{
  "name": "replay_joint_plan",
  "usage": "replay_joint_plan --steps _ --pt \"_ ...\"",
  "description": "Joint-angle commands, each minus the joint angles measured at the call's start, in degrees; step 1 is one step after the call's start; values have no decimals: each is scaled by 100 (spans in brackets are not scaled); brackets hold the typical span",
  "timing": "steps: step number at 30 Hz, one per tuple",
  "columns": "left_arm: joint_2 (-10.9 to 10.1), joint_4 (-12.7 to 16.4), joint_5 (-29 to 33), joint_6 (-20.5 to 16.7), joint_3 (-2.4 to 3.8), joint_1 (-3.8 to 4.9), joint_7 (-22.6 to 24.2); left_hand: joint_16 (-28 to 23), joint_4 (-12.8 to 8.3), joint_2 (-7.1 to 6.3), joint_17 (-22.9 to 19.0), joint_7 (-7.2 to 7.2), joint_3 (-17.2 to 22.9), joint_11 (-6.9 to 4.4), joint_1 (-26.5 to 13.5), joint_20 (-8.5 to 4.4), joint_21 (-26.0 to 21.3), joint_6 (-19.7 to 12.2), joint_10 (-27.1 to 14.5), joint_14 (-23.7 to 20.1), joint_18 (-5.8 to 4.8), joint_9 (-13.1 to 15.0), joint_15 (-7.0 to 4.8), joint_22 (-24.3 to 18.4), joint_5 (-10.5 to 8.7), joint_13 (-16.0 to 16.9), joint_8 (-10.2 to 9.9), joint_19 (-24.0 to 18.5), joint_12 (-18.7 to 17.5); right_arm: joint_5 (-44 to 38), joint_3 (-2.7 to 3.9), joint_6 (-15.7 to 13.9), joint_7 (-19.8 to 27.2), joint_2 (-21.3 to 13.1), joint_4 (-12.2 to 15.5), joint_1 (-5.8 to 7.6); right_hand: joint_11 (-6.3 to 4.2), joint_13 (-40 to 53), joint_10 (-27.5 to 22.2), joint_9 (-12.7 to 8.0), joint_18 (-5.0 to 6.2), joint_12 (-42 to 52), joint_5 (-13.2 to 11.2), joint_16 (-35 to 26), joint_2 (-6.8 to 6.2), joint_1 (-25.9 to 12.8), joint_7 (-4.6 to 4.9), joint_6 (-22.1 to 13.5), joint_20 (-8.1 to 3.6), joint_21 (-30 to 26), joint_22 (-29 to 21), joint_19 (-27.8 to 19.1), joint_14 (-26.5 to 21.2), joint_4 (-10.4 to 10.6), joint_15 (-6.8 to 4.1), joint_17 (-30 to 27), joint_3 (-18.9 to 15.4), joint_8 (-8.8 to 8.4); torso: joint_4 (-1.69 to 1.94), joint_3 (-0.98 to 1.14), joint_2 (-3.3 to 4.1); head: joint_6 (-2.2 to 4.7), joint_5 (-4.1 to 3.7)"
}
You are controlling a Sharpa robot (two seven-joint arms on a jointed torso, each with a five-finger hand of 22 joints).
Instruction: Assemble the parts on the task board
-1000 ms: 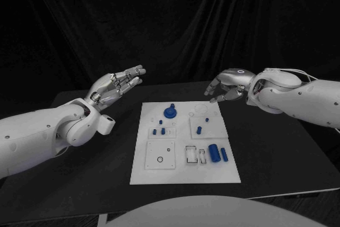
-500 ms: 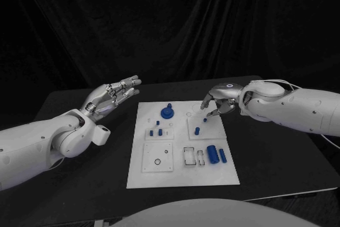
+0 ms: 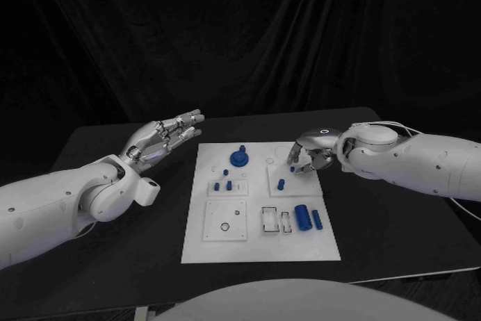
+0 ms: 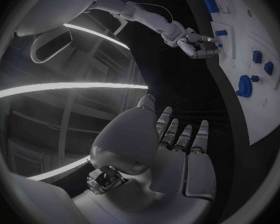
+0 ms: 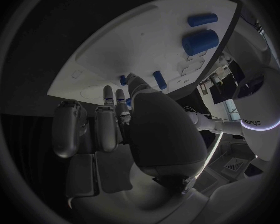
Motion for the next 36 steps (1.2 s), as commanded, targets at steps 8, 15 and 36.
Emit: replay_joint_plan --steps 8,15,36 --pt "-18 31 68 106 8 -18 414 21 -36 22 4 19 -2 9 79 6 8 -36 -29 -6 -112 -3 57 60 71 0 -19 10 38 -57 4 27 -139 21 -19 -75 -13 219 -84 101 61 273 655 -29 -65 16 3 -1 1 -23 1071 40 137 -50 1 -16 186 41 -39 9 -120 -45 64" --pt "-18 15 68 155 8 -20 347 54 -78 5 14 60 48 46 277 13 29 13 -35 28 -184 3 117 109 146 2 -10 66 64 -57 4 -143 -93 60 -33 -88 -30 311 -29 170 64 405 833 -39 -58 66 -1 64 -9 -34 1068 35 128 -90 -9 -39 315 96 -40 10 -118 -45 85" --pt "-8 -2 68 325 8 -25 191 167 -103 -24 43 156 131 147 495 7 48 204 -13 150 -345 23 253 126 264 9 18 147 132 -57 5 -56 -179 393 -341 -240 -17 409 -47 272 95 526 953 -128 -27 105 56 130 6 -183 1023 -33 68 -163 14 -205 552 159 -31 7 -125 -45 141"
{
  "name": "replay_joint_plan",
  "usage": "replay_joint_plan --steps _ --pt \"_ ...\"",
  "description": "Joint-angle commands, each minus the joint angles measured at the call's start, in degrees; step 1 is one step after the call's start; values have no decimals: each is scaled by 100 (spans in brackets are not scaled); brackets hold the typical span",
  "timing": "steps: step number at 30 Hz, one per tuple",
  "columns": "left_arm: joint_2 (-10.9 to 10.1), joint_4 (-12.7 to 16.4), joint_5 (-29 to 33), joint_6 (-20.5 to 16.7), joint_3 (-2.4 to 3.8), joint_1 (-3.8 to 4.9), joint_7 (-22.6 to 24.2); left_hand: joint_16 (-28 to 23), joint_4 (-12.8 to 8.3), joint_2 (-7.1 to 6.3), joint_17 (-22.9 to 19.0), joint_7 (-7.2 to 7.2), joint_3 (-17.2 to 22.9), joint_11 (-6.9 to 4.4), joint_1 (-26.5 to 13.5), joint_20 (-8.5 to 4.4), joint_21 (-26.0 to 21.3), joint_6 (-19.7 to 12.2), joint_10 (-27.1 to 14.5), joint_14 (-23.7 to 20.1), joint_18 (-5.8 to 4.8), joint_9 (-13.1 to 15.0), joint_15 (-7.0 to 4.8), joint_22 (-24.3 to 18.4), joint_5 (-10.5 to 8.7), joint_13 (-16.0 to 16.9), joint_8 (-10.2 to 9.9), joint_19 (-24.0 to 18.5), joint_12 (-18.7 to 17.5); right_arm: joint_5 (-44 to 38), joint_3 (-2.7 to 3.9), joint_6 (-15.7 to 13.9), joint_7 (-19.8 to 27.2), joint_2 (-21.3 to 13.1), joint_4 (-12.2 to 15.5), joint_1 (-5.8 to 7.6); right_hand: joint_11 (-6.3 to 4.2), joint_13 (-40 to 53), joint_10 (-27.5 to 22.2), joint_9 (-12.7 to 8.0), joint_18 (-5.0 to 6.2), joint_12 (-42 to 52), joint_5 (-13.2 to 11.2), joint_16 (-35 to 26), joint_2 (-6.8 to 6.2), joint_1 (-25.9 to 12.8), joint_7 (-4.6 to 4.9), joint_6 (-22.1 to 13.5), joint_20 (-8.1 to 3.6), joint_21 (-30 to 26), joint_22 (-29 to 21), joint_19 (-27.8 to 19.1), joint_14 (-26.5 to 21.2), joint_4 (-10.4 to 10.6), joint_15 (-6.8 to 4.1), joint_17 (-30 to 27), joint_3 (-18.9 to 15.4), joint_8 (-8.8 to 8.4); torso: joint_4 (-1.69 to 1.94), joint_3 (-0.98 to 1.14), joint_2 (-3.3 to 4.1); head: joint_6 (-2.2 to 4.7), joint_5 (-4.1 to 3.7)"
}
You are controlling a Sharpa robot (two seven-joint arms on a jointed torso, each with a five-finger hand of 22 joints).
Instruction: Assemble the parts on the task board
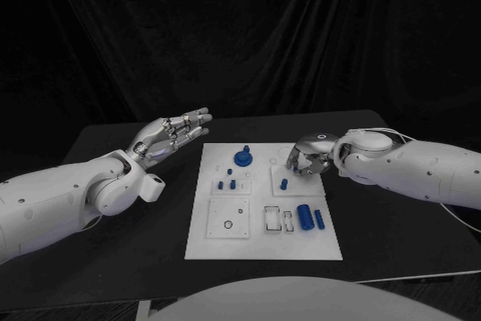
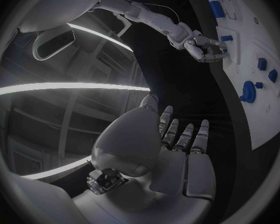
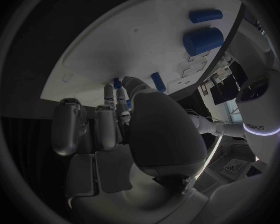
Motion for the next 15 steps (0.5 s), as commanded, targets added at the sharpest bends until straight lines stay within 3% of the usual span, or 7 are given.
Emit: replay_joint_plan --steps 1,6,15 --pt "13 6 60 95 7 -8 182 31 1 13 9 -8 27 55 66 -4 25 39 -1 5 -77 9 26 -7 19 9 18 51 21 -41 3 19 -124 5 -22 -21 2 8 13 21 93 22 62 -19 27 52 16 48 6 -29 1025 -33 68 -10 13 -11 49 29 6 2 0 2 -23" --pt "34 -9 60 105 7 -11 170 40 -1 11 11 1 34 64 80 -5 26 74 -1 13 -88 13 34 -6 28 8 25 56 21 -41 3 45 -131 6 -34 -33 -7 54 40 135 94 86 436 -29 18 110 67 224 10 -34 1027 -36 63 -135 16 -28 250 145 4 7 3 2 -32" --pt "52 2 60 129 7 -18 139 45 -11 -1 11 20 47 85 110 -5 24 126 4 16 -110 18 43 -18 48 10 33 59 32 -41 3 128 -208 -30 18 -42 -7 84 40 269 121 117 570 -123 -14 96 84 343 10 -160 987 -83 18 -253 20 -201 375 248 -6 1 3 2 -16"
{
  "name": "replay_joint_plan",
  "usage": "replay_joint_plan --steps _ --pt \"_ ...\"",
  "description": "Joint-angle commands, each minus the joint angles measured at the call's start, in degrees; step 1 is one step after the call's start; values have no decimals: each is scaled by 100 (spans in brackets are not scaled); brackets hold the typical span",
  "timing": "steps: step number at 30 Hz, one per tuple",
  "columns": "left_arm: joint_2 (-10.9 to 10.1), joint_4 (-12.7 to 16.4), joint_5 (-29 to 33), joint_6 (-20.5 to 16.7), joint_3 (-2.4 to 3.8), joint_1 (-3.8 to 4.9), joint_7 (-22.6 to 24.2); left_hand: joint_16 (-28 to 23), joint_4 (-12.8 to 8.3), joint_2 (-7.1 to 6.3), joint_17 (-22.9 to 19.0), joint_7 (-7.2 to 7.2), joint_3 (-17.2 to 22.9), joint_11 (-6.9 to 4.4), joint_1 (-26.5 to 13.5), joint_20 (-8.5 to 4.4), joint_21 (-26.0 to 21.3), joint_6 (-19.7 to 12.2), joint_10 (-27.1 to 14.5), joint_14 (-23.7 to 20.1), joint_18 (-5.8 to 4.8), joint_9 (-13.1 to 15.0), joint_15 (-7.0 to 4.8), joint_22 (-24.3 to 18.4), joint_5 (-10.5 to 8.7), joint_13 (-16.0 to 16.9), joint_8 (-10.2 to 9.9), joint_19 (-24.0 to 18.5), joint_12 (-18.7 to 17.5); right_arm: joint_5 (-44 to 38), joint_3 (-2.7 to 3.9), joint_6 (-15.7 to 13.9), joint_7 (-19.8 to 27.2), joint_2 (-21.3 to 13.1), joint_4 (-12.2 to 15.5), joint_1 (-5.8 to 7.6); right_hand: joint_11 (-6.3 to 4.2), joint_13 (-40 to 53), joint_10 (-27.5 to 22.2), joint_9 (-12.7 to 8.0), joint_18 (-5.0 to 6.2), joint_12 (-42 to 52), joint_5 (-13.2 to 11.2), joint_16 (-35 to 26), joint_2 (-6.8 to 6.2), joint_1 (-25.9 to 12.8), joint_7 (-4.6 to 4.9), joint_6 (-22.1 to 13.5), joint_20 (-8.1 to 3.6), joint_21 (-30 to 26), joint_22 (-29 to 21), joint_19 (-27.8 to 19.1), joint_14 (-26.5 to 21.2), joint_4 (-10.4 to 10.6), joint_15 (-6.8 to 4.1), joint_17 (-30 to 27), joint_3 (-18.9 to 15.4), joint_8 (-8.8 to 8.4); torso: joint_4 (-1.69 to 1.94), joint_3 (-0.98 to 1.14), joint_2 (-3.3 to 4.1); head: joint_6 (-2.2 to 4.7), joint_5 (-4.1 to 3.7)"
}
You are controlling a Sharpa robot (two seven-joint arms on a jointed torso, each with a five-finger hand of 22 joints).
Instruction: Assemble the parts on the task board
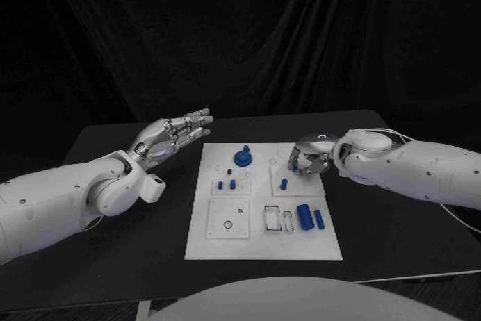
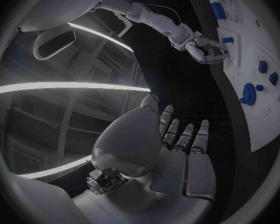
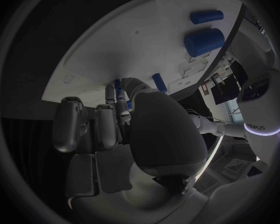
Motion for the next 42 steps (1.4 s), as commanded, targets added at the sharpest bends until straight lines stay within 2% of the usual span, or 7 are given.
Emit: replay_joint_plan --steps 1,16,21,25,30,36,42 --pt "24 6 59 81 7 -12 135 33 1 -3 8 2 35 43 73 15 25 33 4 25 -116 8 48 10 26 10 35 43 37 -44 -11 110 -165 -17 15 -35 -11 16 50 42 27 49 28 -30 -37 29 7 46 0 -27 989 -29 19 -15 20 -6 42 36 -13 -4 -4 -1 1" --pt "39 -11 59 90 7 -23 98 72 -11 -22 18 10 57 52 117 14 36 101 7 69 -137 14 79 50 53 11 44 78 47 -44 -11 91 -140 -30 26 -36 -112 181 287 375 23 311 99 -27 -2 49 40 104 -18 -10 998 -13 39 -295 -8 9 174 226 -10 0 -15 -1 9" --pt "41 -11 59 98 7 -25 97 88 -21 -30 22 12 68 53 138 13 40 107 6 86 -143 14 91 61 69 11 44 90 48 -44 -11 -16 -93 -37 31 -35 -125 211 297 452 19 346 27 -18 16 62 57 82 -39 10 1006 -5 47 -361 -33 29 208 256 -8 0 -9 -1 -32" --pt "38 -10 59 98 7 -28 92 93 -25 -31 23 13 73 55 147 13 42 110 7 91 -146 14 95 67 76 11 45 96 49 -44 -10 -69 -75 -55 62 -34 -125 238 269 576 21 365 -201 -20 43 10 75 81 -47 -11 1001 -15 44 -396 -34 29 214 323 2 -2 -7 -1 -38" --pt "33 -13 59 94 7 -30 93 107 -30 -34 26 15 81 56 158 12 45 115 8 107 -149 14 101 82 83 12 45 106 53 -44 -10 -114 -79 -67 97 -31 -134 250 284 623 20 381 -245 -18 52 -9 75 104 -45 -9 1002 -15 44 -407 -31 33 213 365 -5 -4 -8 -1 25" --pt "17 5 59 87 7 -31 82 117 -31 -42 29 21 83 62 164 12 46 135 13 118 -151 16 109 77 85 13 47 109 63 -44 -9 -166 -83 -76 123 -8 -144 258 304 658 18 395 -254 -12 57 -13 84 121 -44 -1 1005 -13 47 -422 -29 45 215 400 -5 -4 -16 -1 60" --pt "14 4 59 84 7 -32 76 132 -24 -50 29 60 96 104 178 11 50 31 31 131 -158 2 126 83 91 17 25 127 91 -44 -9 -198 -88 -97 162 65 -157 271 339 730 17 416 -211 -10 68 -22 114 166 -43 3 1007 -11 48 -449 -29 47 224 476 -1 -4 -17 -1 44"
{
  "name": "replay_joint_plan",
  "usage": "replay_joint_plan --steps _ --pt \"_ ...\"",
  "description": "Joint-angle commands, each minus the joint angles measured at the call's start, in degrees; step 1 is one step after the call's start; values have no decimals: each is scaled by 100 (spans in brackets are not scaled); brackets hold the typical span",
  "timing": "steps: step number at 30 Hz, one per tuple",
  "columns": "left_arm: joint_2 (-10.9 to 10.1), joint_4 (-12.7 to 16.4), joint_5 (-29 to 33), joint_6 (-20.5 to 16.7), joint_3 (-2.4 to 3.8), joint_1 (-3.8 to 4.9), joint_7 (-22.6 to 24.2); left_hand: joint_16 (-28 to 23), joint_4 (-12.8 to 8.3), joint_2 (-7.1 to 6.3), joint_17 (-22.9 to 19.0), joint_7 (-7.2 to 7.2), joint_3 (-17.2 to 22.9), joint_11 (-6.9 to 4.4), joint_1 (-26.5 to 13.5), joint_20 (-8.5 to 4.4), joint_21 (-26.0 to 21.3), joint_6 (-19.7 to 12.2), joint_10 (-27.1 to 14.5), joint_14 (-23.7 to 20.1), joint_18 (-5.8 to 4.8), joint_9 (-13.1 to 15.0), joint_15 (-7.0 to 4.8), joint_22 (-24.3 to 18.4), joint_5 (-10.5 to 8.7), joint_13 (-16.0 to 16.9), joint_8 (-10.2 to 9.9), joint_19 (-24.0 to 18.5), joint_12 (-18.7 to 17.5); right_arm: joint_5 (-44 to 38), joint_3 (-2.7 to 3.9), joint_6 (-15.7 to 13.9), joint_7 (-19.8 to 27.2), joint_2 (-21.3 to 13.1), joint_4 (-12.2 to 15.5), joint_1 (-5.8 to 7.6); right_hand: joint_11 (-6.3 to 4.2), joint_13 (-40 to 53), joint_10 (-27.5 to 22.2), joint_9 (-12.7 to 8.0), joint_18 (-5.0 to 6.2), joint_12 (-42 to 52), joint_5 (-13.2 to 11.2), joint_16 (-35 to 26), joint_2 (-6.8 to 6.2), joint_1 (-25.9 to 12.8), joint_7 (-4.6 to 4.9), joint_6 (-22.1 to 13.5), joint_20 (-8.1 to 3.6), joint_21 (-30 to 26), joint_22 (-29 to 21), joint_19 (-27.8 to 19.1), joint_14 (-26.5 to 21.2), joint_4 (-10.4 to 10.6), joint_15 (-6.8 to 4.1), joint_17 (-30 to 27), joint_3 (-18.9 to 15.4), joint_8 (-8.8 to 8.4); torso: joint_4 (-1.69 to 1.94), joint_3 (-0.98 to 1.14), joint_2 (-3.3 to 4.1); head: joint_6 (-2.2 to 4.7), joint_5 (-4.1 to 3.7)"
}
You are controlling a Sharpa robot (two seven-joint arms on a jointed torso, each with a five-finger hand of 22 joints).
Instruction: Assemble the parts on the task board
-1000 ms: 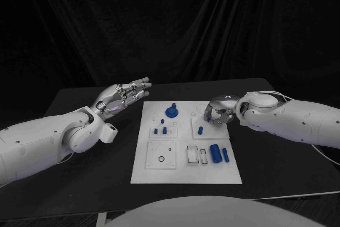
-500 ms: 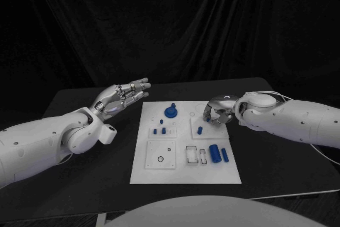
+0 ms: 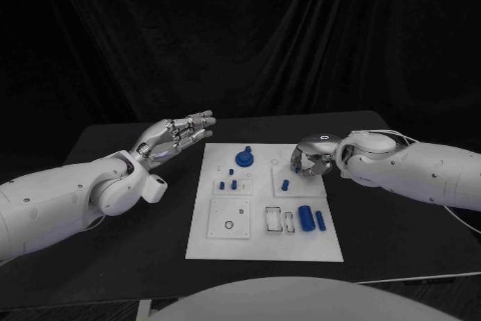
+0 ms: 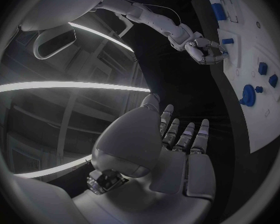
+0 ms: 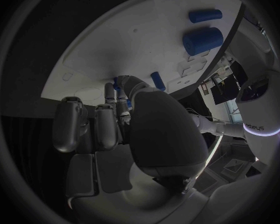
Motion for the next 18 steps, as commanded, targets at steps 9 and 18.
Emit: replay_joint_plan --steps 9,18 --pt "3 18 57 58 7 -11 69 28 11 23 5 31 44 70 66 11 31 -96 15 21 -73 -15 13 8 22 9 -9 58 46 -39 4 -109 -91 -92 180 189 -18 27 101 130 13 55 131 -7 37 -30 46 55 -18 30 1013 19 49 -85 -21 11 11 131 6 3 9 -1 -18" --pt "-5 16 57 55 6 -14 66 25 17 24 2 57 51 99 69 11 27 -84 25 14 -78 -13 5 -24 19 10 -7 51 60 -39 4 -254 -95 -164 414 363 -19 32 123 147 8 65 136 3 33 -38 58 39 -15 49 1019 27 54 -91 -14 31 12 138 -1 5 6 -1 54"
